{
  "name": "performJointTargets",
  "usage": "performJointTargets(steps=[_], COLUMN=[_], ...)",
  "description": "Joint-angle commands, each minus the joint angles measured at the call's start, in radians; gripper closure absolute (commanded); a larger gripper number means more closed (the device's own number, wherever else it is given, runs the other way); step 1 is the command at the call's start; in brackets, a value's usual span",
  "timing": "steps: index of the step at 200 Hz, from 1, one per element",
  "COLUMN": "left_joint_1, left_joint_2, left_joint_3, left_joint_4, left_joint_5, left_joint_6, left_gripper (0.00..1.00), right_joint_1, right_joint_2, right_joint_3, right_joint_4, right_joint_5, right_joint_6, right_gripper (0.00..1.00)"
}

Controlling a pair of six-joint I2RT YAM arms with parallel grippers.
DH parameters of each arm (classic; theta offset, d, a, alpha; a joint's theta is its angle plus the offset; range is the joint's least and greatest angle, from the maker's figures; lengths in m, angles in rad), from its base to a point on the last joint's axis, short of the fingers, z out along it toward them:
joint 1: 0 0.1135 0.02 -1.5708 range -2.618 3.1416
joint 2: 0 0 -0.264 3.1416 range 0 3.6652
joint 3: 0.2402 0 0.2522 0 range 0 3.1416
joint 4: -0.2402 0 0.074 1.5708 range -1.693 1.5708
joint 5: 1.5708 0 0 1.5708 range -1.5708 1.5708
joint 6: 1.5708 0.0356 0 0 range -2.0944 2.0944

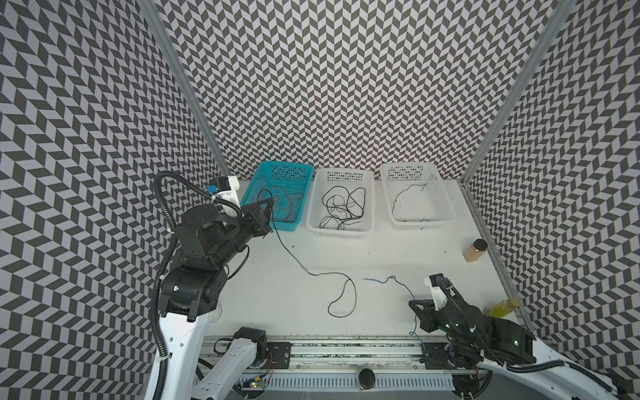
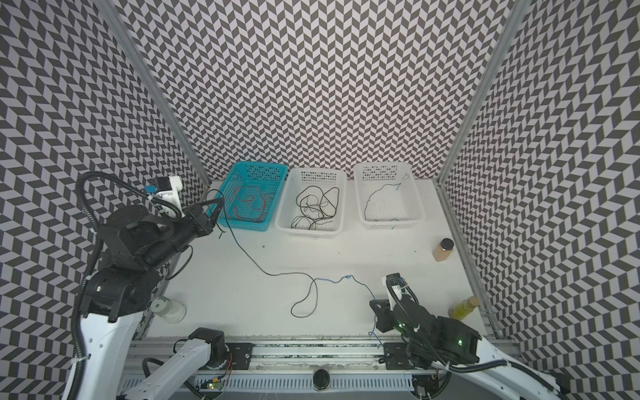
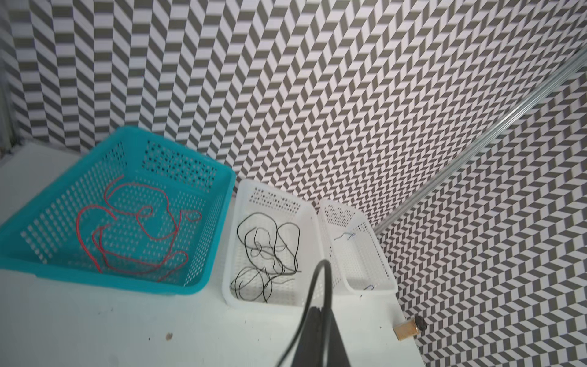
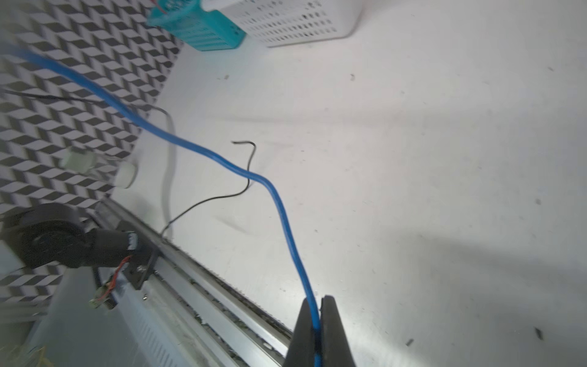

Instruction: Untangle the cables

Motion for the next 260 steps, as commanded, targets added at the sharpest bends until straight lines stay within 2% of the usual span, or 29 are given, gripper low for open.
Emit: performJointTargets(steps=[1, 14, 30, 55, 78, 91, 111, 125, 154, 175, 196, 225, 260], left_joint_1=[0.005, 0.005, 0.006, 0.006, 0.005, 0.001, -0.005, -0.009, -0.032, -0.054, -0.079, -0.119, -0.166], left_joint_2=[0.011, 0.002, 0.006, 0.032, 0.056, 0.068, 0.065, 0.072, 0.088, 0.090, 0.104, 0.125, 0.182], left_joint_3=[0.028, 0.026, 0.008, -0.014, 0.004, 0.034, 0.073, 0.114, 0.196, 0.218, 0.224, 0.254, 0.354], left_joint_4=[0.005, 0.007, 0.043, 0.097, 0.114, 0.098, 0.081, 0.074, 0.065, 0.061, 0.056, 0.047, 0.031], left_joint_5=[-0.043, -0.067, -0.001, 0.109, 0.188, 0.210, 0.200, 0.215, 0.236, 0.236, 0.247, 0.228, 0.221], left_joint_6=[0.025, 0.031, 0.001, -0.057, -0.071, -0.069, -0.066, -0.078, -0.094, -0.090, -0.080, -0.052, -0.028], left_gripper=[1.00, 1.00, 1.00, 1.00, 1.00, 1.00, 1.00, 1.00, 1.00, 1.00, 1.00, 1.00, 1.00], right_joint_1=[0.003, 0.003, 0.003, -0.005, -0.072, -0.187, -0.465, -0.628, -0.818, -0.909, -0.938, -0.988, -1.007], right_joint_2=[0.100, 0.169, 0.213, 0.262, 0.417, 0.496, 0.588, 0.679, 0.922, 1.083, 1.244, 1.459, 1.676], right_joint_3=[0.077, 0.112, 0.149, 0.238, 0.382, 0.446, 0.528, 0.598, 0.768, 0.879, 1.001, 1.161, 1.350], right_joint_4=[-0.146, -0.188, -0.155, -0.050, -0.062, -0.006, 0.119, 0.163, 0.196, 0.217, 0.214, 0.195, 0.094], right_joint_5=[0.195, 0.269, 0.338, 0.418, 0.483, 0.413, 0.126, -0.007, -0.127, -0.205, -0.154, -0.142, -0.036], right_joint_6=[0.156, 0.211, 0.213, 0.103, 0.005, -0.111, -0.237, -0.289, -0.333, -0.323, -0.339, -0.328, -0.337], right_gripper=[1.00, 1.00, 1.00, 1.00, 1.00, 1.00, 1.00, 1.00, 1.00, 1.00, 1.00, 1.00, 1.00])
